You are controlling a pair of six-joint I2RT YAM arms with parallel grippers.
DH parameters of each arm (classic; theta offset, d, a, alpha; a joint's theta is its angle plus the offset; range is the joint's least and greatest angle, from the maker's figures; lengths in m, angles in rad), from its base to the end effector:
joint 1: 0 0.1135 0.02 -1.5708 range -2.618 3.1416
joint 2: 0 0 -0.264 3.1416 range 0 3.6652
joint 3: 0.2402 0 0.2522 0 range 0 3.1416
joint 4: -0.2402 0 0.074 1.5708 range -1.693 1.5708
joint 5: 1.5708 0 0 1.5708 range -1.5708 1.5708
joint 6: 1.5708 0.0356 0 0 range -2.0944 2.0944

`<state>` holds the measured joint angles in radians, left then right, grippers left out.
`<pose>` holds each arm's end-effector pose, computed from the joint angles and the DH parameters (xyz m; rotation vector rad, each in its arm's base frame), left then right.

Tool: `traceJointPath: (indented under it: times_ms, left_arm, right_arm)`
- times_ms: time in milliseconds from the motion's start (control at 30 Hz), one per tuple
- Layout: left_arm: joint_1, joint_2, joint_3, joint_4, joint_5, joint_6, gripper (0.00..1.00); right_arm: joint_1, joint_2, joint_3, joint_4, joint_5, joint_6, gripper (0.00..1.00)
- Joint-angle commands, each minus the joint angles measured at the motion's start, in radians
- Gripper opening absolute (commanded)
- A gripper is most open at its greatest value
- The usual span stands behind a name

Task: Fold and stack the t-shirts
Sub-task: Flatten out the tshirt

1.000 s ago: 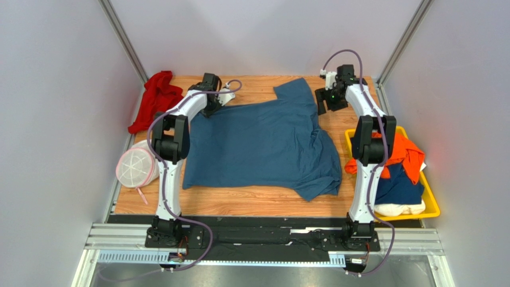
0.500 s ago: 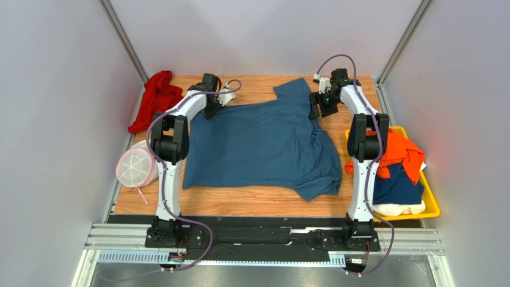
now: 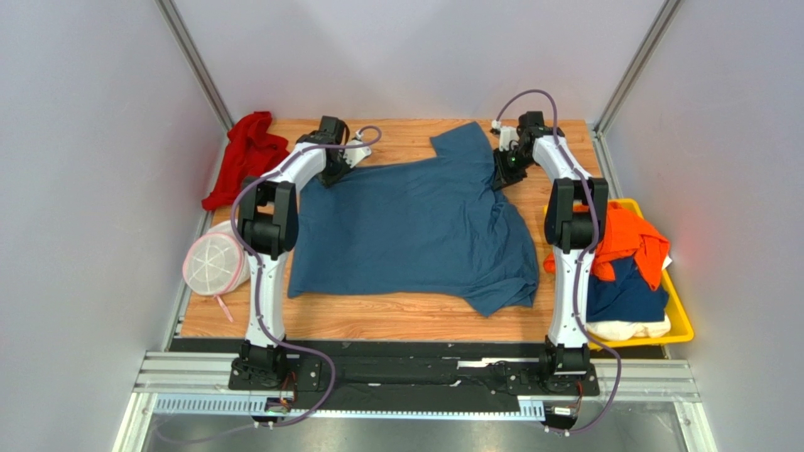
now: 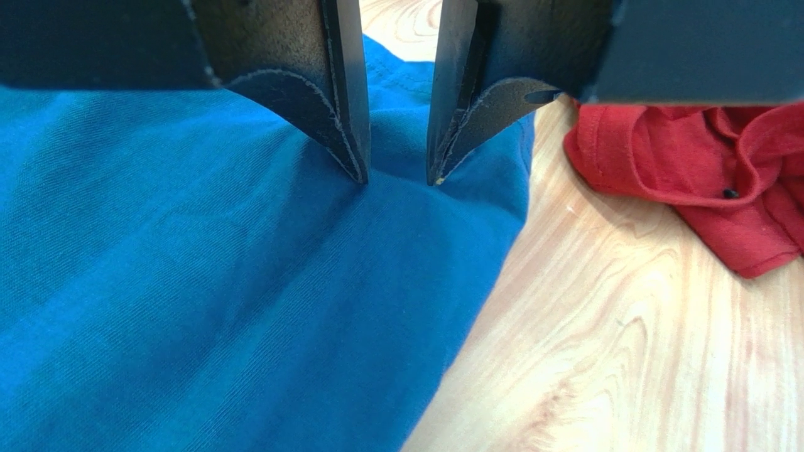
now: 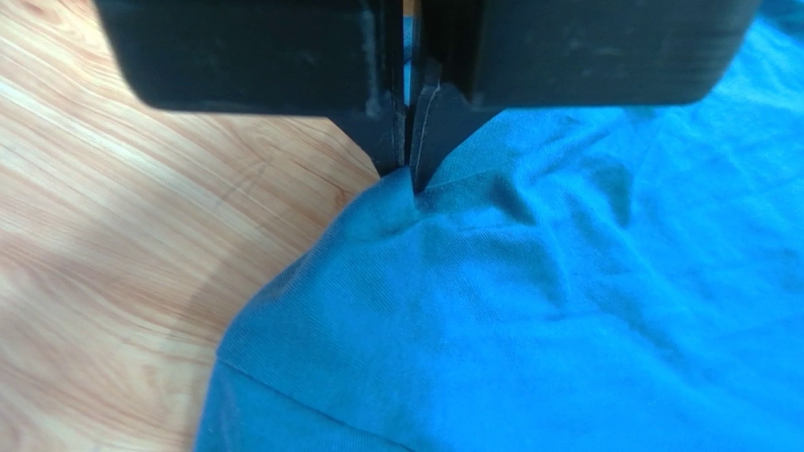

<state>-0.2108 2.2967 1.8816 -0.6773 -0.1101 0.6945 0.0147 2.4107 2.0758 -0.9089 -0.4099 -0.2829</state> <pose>0.4838 -0.0995 0.1700 1.1428 2.4325 0.3007 0.5016 0.0216 0.1649 -0.4960 2.6787 0.5008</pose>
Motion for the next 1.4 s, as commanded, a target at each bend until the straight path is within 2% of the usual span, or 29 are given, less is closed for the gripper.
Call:
traceJointPath:
  times_ms: [0, 100, 200, 300, 567, 667, 767, 800, 967, 1067, 1200, 1367]
  left_arm:
    - [0.002, -0.074, -0.016, -0.002, -0.008, 0.003, 0.37]
    - [0.002, -0.082, -0.027, 0.012, -0.011, -0.001, 0.36]
    - [0.002, -0.086, -0.041, 0.028, -0.016, -0.003, 0.34]
    - [0.002, -0.089, -0.055, 0.042, -0.019, -0.001, 0.33]
    - [0.002, -0.085, -0.073, 0.061, -0.025, -0.006, 0.31]
    - [0.002, -0.088, -0.09, 0.073, -0.034, 0.008, 0.3]
    - [0.002, -0.094, -0.102, 0.085, -0.04, 0.013, 0.3]
    - [0.002, -0.095, -0.102, 0.084, -0.042, 0.013, 0.3]
    - [0.002, -0.124, -0.108, 0.087, -0.049, 0.011, 0.29]
    - [0.002, -0.163, -0.119, 0.084, -0.027, -0.009, 0.29]
    - [0.001, -0.247, -0.148, 0.07, 0.036, -0.035, 0.29]
    - [-0.004, -0.371, -0.249, 0.024, 0.137, -0.053, 0.29]
  right_arm:
    - [-0.001, -0.08, 0.035, -0.021, 0.172, -0.035, 0.0]
    - [-0.001, -0.139, 0.049, -0.012, 0.281, -0.065, 0.0]
    - [0.002, -0.177, 0.089, -0.007, 0.469, -0.114, 0.0]
    - [0.008, -0.196, 0.127, -0.004, 0.555, -0.159, 0.0]
    - [0.036, -0.174, 0.147, 0.002, 0.615, -0.203, 0.0]
    - [0.045, -0.164, 0.121, 0.018, 0.628, -0.206, 0.1]
    - [0.047, -0.153, 0.102, 0.044, 0.646, -0.208, 0.24]
    - [0.05, -0.148, 0.098, 0.047, 0.652, -0.208, 0.34]
    - [0.05, -0.162, 0.061, 0.057, 0.665, -0.199, 0.52]
    - [0.05, -0.211, 0.014, 0.059, 0.649, -0.181, 0.55]
    - [0.053, -0.327, -0.127, 0.059, 0.534, -0.154, 0.56]
    - [0.064, -0.539, -0.411, 0.08, 0.445, -0.151, 0.58]
